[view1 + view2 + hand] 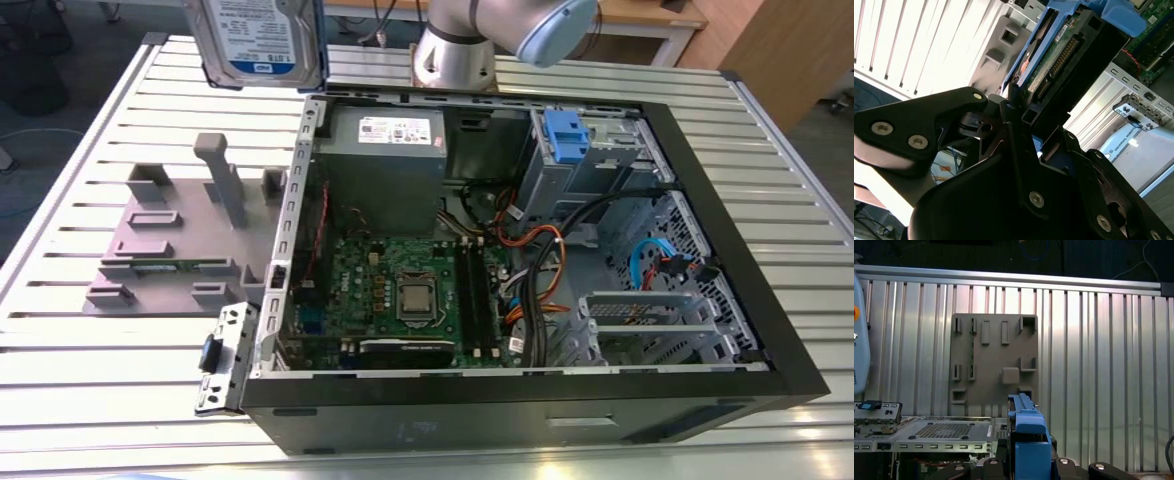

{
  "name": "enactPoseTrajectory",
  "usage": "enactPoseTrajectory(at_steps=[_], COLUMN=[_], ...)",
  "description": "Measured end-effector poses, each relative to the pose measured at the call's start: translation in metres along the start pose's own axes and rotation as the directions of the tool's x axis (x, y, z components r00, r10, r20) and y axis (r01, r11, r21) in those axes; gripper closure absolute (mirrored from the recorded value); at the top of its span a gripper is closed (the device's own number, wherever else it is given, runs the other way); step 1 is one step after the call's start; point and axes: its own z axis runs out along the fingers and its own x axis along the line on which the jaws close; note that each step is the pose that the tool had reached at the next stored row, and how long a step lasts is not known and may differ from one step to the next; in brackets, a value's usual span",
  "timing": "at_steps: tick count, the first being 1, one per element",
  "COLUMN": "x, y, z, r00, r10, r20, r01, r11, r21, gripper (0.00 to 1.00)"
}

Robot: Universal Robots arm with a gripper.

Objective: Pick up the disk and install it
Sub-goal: 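Pick up the disk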

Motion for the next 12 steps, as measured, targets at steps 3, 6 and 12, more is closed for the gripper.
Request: enactPoseTrajectory(at_steps=[3,6,12], x=[0.0,0.0,0.0001], y=[-0.0024,-0.005,-0.0106], z=[-0.0001,-0.0001,-0.0002], r00=[1.0,1.0,1.0], r10=[0.0,0.0,0.0], r20=[-0.0001,0.0,0.0], r01=[0.0,0.0,0.0], r11=[1.0,1.0,1.0], r21=[-0.0001,-0.0001,0.0], gripper=[0.63,0.63,0.63])
